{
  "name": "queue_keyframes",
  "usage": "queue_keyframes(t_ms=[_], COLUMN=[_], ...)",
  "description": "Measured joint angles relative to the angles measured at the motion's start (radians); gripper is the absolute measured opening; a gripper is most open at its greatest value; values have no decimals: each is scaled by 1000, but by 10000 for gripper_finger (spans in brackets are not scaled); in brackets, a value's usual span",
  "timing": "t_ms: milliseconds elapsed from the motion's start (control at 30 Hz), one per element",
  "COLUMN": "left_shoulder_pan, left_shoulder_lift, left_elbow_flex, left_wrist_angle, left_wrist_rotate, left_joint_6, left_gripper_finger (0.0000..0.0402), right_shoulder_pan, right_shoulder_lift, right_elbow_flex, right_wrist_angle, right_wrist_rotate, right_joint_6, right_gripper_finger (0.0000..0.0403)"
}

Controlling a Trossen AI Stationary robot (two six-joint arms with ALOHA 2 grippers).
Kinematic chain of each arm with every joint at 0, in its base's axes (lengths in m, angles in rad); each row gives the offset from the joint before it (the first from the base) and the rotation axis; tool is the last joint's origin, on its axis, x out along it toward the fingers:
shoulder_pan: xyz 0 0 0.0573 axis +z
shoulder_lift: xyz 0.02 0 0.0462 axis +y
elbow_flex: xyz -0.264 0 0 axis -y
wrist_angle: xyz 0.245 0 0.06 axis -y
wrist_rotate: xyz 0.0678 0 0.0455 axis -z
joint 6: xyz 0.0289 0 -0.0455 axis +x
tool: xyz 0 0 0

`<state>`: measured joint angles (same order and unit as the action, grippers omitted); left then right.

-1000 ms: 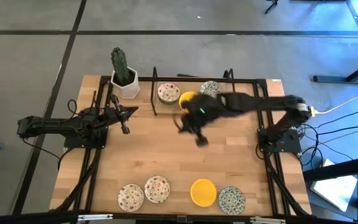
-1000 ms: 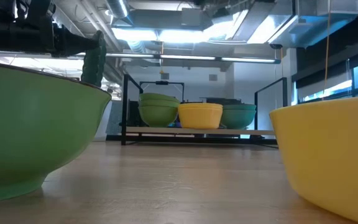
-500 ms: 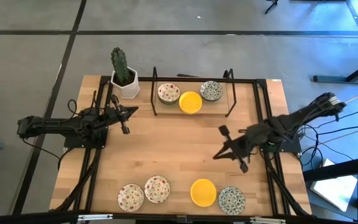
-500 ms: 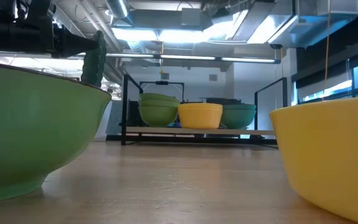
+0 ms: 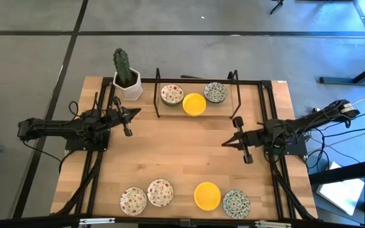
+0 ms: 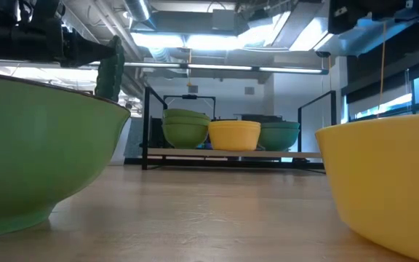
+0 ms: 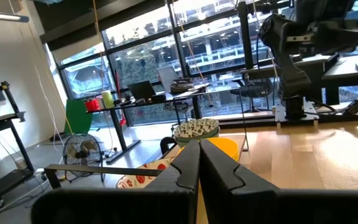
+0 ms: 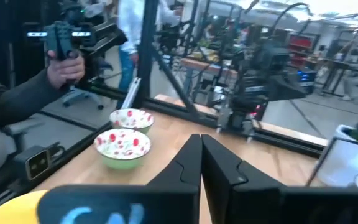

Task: Pick & Place Mini bowls
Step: Stack the white blue patterned bowl on top of the white blue patterned bowl on the shelf

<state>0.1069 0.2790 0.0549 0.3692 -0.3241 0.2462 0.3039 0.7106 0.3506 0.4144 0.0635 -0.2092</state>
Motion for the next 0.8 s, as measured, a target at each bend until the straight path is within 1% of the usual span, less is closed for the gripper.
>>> queue_keyframes(t_ms=[200, 400, 800], left_shoulder_pan=[0, 0, 0], left_shoulder_lift=[0, 0, 0], left_elbow_flex=[0, 0, 0], left_wrist_angle=[0, -1, 0], left_wrist_rotate=[1, 1, 2], left_joint_6=[0, 0, 0], left_gripper_finger=[4, 4, 4], right_shoulder_pan=[-33, -60, -66], right_shoulder_lift=[-31, -32, -31], right_elbow_flex=[-37, -41, -41], right_wrist_angle=[-5, -8, -24], right_wrist_rotate=[-3, -3, -3], right_joint_6=[-4, 9, -4], right_gripper_finger=[4, 20, 23])
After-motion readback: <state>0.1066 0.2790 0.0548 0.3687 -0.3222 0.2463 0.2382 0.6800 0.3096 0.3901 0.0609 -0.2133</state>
